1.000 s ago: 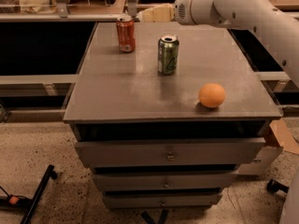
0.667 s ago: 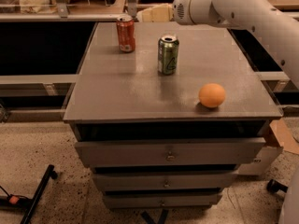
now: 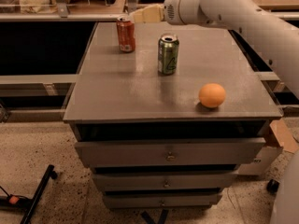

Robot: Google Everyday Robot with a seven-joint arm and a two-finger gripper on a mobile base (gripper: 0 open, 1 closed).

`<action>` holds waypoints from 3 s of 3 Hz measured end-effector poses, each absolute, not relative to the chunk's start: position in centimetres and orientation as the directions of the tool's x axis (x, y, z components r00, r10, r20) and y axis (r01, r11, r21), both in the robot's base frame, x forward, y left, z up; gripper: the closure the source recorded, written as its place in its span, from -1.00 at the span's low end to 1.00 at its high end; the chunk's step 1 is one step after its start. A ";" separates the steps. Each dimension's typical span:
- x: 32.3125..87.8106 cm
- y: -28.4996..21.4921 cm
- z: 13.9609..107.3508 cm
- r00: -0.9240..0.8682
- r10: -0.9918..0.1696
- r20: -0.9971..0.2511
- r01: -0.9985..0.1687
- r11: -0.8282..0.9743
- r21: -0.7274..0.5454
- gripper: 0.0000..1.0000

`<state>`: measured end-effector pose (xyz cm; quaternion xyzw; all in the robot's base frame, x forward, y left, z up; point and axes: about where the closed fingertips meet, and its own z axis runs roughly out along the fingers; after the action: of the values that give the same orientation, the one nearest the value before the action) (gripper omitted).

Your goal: Move coke can near orange

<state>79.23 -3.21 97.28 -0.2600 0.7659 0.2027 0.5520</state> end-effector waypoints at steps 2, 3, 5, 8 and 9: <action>80.1 -0.7 97.2 -0.228 -0.241 -0.943 -0.661 0.749 -0.031 -1.00; 80.9 0.8 97.1 -0.241 -0.278 -0.930 -0.709 0.705 -0.028 -1.00; 81.5 0.8 96.6 -0.245 -0.284 -0.927 -0.784 0.620 0.017 -1.00; 81.0 2.5 95.5 -0.199 -0.291 -0.936 -0.840 0.543 0.010 -1.00; 81.1 4.1 94.9 -0.177 -0.345 -0.922 -0.859 0.512 -0.026 -1.00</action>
Offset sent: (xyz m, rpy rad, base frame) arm 0.0148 0.0357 0.0006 -0.0970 0.0032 0.1049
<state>81.05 4.11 94.93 -0.4176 0.7204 0.2640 0.4867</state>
